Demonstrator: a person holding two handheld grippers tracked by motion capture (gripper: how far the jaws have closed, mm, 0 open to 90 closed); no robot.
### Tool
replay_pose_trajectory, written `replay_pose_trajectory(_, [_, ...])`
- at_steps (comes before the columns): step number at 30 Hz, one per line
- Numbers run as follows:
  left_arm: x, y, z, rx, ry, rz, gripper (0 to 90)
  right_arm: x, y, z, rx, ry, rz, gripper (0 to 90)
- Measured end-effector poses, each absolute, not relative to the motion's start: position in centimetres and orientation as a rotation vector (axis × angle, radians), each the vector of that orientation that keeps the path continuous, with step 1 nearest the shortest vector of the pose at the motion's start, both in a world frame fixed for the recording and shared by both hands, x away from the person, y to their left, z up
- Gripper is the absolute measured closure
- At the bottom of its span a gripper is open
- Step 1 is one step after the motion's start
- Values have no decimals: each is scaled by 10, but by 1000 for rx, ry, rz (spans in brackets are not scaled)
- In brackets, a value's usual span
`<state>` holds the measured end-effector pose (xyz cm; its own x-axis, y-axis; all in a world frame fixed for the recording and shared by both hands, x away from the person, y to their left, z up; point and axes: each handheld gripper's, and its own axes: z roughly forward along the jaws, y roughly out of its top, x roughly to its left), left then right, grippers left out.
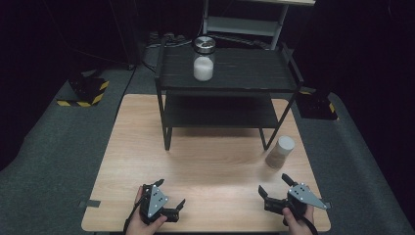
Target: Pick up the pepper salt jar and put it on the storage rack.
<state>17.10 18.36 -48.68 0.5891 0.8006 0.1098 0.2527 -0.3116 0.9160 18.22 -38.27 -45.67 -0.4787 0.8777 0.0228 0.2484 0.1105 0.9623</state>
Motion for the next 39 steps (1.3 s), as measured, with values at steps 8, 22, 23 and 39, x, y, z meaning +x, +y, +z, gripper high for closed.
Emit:
replay_pose_trajectory(8, [172,187,-487,1839,863,691,8,186,-381,-457,1116,1792,1374,1])
replay_pose_trajectory(22, [174,183,-486,1850,865,686,8,183,-390,-458,1144,1738,1359,1])
replay_pose_trajectory(23, [175,183,-485,1852,862,684,8,185,-390,-457,1149,1733,1349,1])
replay_pose_trajectory(39, [175,186,-486,1860,832,676,8,219,-387,-460,1224,1659,1241,2])
